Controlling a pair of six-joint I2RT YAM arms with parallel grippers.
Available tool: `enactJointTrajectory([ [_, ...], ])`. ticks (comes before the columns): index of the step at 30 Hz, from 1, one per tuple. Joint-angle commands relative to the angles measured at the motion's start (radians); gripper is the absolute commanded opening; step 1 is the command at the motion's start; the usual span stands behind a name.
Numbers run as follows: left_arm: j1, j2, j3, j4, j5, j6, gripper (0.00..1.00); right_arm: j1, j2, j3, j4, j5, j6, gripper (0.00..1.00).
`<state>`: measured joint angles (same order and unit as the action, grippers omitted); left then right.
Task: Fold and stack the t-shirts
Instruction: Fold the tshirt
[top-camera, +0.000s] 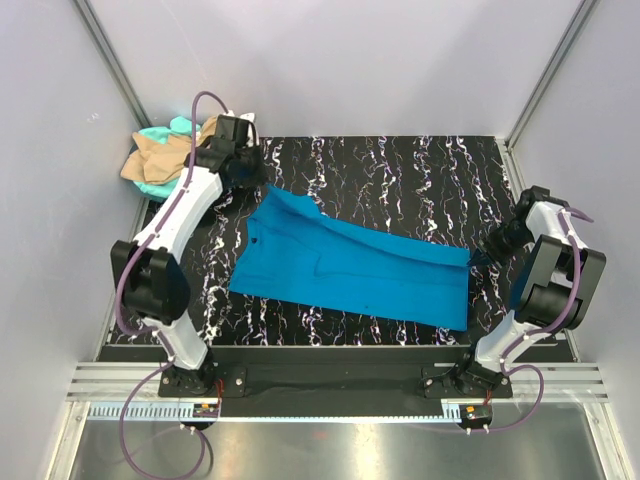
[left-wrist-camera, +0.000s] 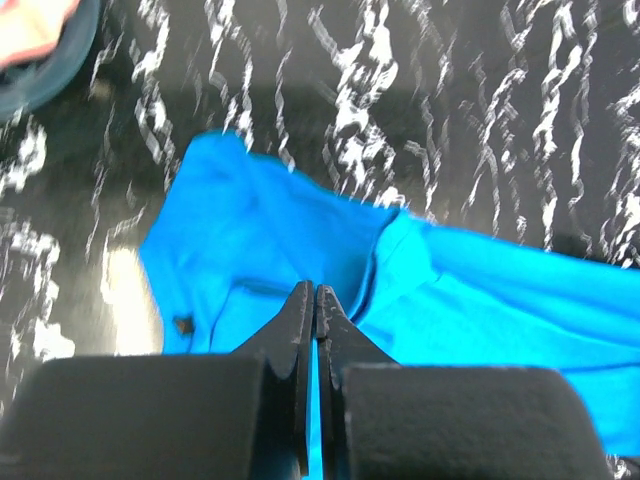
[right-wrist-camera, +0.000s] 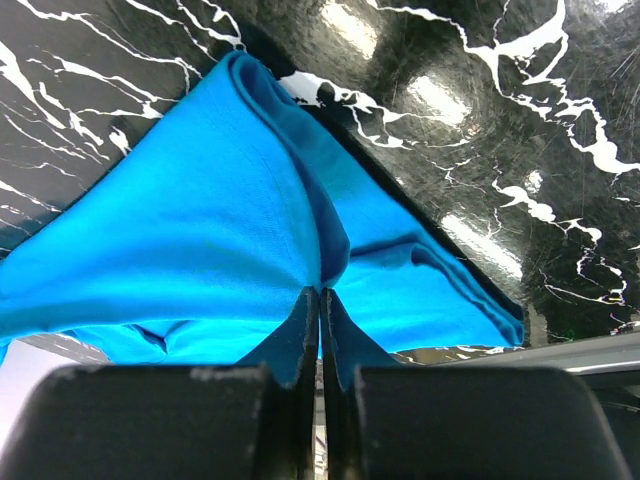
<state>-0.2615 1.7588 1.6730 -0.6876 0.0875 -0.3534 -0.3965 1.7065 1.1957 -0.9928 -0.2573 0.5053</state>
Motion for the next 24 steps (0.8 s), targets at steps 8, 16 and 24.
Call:
enactJointTrajectory([
  [8,0.013,-0.211,-0.219,-0.09,-0.062,-0.053,0.0,-0.005,-0.038,-0.059,0.019,-0.002,-0.013,0.01],
  [16,0.015,-0.288,-0.325,-0.098,-0.114,-0.07,0.0,-0.005,0.004,-0.079,0.049,0.02,-0.027,0.01],
  [24,0.016,-0.318,-0.372,-0.131,-0.149,-0.068,0.0,-0.005,-0.025,-0.107,0.037,0.069,-0.042,0.01],
])
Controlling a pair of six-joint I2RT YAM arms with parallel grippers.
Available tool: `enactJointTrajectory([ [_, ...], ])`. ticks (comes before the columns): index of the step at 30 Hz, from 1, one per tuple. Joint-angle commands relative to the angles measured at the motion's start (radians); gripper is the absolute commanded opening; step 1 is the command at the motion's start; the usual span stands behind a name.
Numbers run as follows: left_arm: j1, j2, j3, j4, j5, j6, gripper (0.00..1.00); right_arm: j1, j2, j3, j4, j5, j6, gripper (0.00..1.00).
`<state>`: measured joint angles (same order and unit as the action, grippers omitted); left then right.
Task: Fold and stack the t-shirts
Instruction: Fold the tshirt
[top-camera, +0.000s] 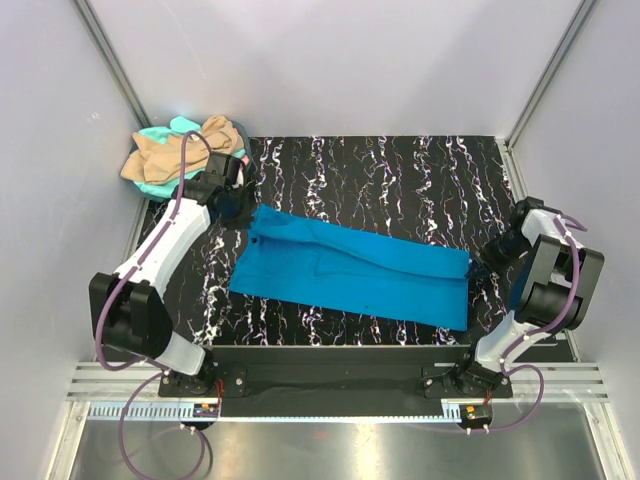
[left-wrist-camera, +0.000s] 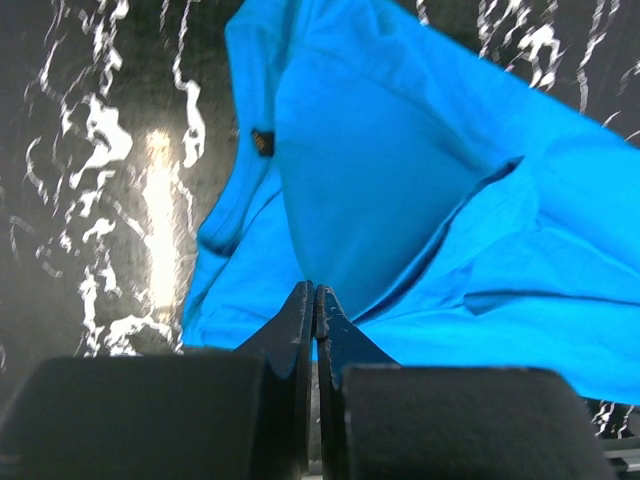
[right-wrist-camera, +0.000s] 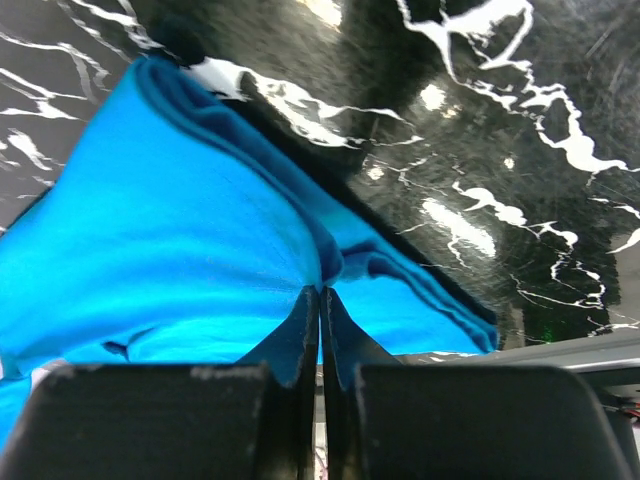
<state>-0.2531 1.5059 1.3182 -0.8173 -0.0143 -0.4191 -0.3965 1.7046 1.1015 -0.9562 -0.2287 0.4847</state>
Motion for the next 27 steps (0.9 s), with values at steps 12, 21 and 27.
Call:
enactJointTrajectory([
  [12,0.009,-0.095,-0.094,-0.029,-0.07,0.005,0.0,-0.005,-0.01,-0.043,0.011,0.069,-0.038,0.01],
  [21,0.009,-0.116,-0.143,-0.028,-0.09,0.026,0.0,-0.005,-0.005,-0.049,0.017,0.068,-0.037,0.01],
  [27,0.009,-0.139,-0.158,-0.043,-0.084,0.019,0.0,-0.005,-0.003,-0.058,0.022,0.072,-0.038,0.01],
])
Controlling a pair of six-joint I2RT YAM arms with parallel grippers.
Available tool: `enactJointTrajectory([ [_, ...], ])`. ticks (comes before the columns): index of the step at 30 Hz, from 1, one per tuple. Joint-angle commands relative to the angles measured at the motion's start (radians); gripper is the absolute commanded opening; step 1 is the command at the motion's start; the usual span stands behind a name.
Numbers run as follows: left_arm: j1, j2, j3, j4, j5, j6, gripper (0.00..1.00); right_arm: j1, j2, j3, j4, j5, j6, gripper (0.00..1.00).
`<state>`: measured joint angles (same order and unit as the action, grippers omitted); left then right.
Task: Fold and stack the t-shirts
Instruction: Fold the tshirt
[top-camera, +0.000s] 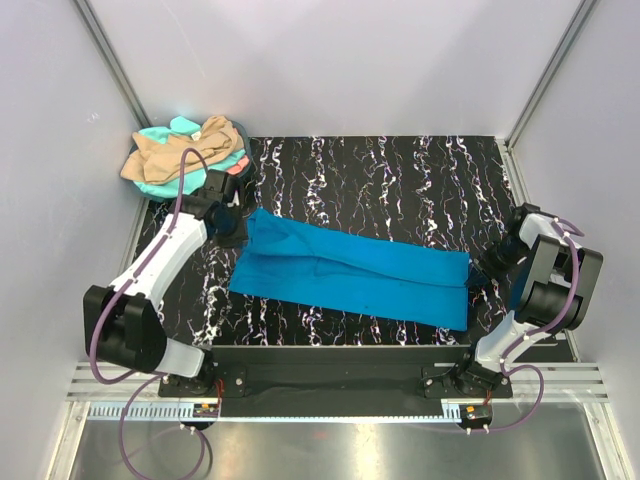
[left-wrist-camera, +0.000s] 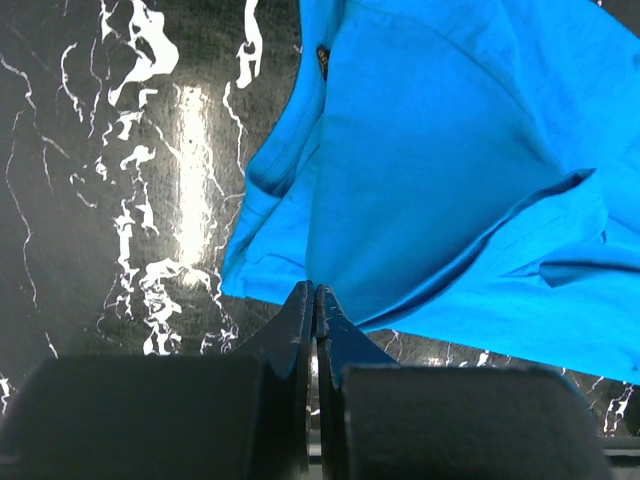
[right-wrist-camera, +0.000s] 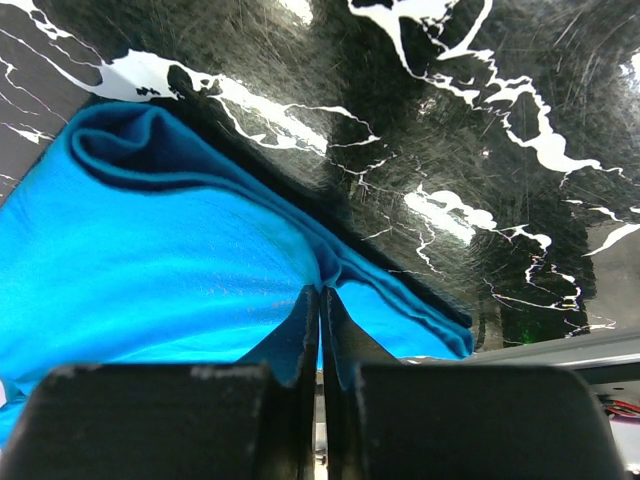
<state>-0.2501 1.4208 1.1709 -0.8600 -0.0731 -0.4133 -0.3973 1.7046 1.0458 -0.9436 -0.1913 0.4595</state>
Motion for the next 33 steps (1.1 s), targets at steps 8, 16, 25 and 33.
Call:
enactJointTrajectory([
  [8,0.006,-0.102,-0.077,-0.001,0.013,-0.016,0.0,-0.005,0.006,0.003,0.009,0.032,-0.015,0.01],
  [16,0.006,-0.106,-0.122,0.012,0.022,-0.025,0.0,-0.005,0.009,-0.003,0.008,0.038,-0.016,0.02],
  [25,0.006,-0.115,-0.132,0.01,0.035,-0.024,0.0,-0.005,0.017,-0.007,0.011,0.044,-0.019,0.02],
  [33,-0.005,-0.138,-0.18,0.01,0.067,-0.048,0.0,-0.005,0.03,0.006,0.012,0.035,-0.016,0.04],
])
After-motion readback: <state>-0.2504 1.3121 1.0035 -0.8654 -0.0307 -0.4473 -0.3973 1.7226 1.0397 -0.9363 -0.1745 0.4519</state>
